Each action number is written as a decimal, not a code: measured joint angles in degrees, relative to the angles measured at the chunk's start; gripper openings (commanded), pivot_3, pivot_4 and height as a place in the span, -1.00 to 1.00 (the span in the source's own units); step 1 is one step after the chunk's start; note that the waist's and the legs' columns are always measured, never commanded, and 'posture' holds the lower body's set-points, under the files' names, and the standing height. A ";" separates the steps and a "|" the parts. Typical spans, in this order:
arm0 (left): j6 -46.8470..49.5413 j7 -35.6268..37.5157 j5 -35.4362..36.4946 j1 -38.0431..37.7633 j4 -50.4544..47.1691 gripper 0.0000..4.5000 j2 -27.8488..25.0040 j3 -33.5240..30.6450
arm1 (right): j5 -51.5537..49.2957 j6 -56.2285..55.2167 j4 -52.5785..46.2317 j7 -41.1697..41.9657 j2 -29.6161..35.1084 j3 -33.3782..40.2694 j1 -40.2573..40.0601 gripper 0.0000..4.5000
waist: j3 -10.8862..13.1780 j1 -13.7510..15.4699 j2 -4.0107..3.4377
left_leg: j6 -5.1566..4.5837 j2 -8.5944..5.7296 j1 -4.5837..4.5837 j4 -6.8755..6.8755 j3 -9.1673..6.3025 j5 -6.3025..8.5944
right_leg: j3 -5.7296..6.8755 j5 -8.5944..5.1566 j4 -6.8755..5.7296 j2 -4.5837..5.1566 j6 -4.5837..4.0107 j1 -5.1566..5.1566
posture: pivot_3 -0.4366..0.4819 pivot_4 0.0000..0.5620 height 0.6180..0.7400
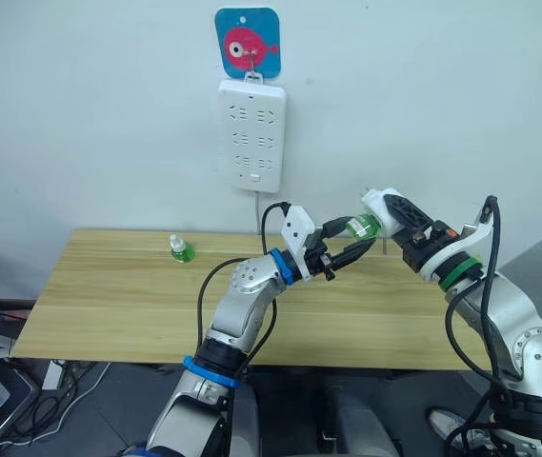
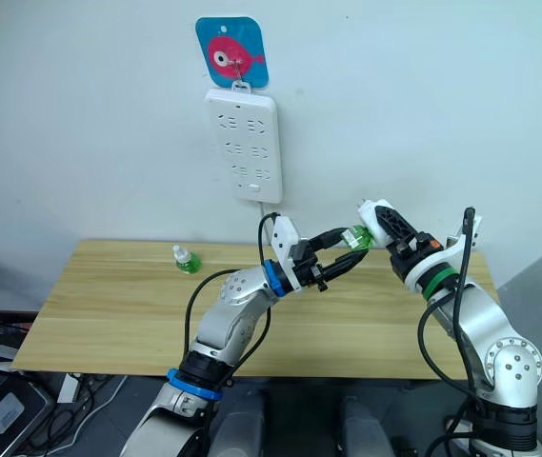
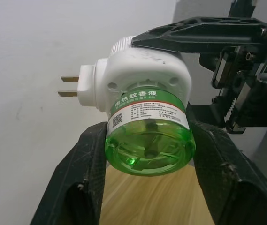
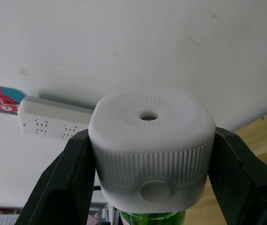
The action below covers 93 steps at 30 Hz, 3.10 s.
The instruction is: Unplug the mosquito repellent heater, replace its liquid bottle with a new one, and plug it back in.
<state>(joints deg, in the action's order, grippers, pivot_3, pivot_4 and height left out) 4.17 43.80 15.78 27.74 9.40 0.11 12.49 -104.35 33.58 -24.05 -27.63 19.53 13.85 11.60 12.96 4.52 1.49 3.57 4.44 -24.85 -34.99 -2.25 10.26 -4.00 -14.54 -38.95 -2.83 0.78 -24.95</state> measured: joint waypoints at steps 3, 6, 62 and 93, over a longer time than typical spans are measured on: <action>-0.05 -0.02 0.03 0.00 0.07 0.02 0.04 -0.02 | 0.00 -0.18 0.00 0.00 0.17 -0.18 0.00 0.30 | 0.00 0.00 0.00 | 0.00 0.00 0.00 0.00 0.00 0.00 | 0.00 0.00 -0.01 0.00 0.00 0.00 | 0.48 -0.27 1.00; -0.05 0.12 0.06 0.01 0.08 0.02 0.02 -0.10 | -0.07 -0.24 0.00 0.18 0.49 -0.38 -0.01 0.63 | 0.00 0.00 0.00 | 0.00 0.00 0.00 0.00 0.00 0.00 | 0.00 0.00 0.00 0.00 0.00 0.00 | 0.49 -0.26 1.00; 2.76 29.95 5.98 6.48 4.49 0.02 -11.32 2.84 | -7.04 43.18 25.11 39.74 37.73 -8.12 9.20 0.35 | 0.20 0.13 0.03 | -0.06 0.00 0.02 -0.09 0.00 0.01 | 0.00 0.01 0.00 0.00 0.02 0.05 | 0.55 -0.14 1.00; -12.76 32.91 2.44 4.04 1.72 0.99 -17.53 -3.40 | -7.17 41.30 25.89 45.12 40.99 -6.32 7.79 0.35 | 1.36 1.26 0.05 | -0.10 0.01 -0.04 -0.03 0.04 -0.02 | 0.00 -0.06 0.13 0.05 -0.01 0.02 | 0.49 -0.11 1.00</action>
<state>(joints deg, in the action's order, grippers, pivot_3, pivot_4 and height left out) -8.59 76.70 18.22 31.78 11.12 -17.42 9.09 -111.52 74.88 1.85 17.49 60.52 7.53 19.39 14.31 5.77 1.54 3.47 4.45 -24.89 -35.02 -2.21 10.24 -4.00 -14.60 -38.82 -2.78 0.77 -24.93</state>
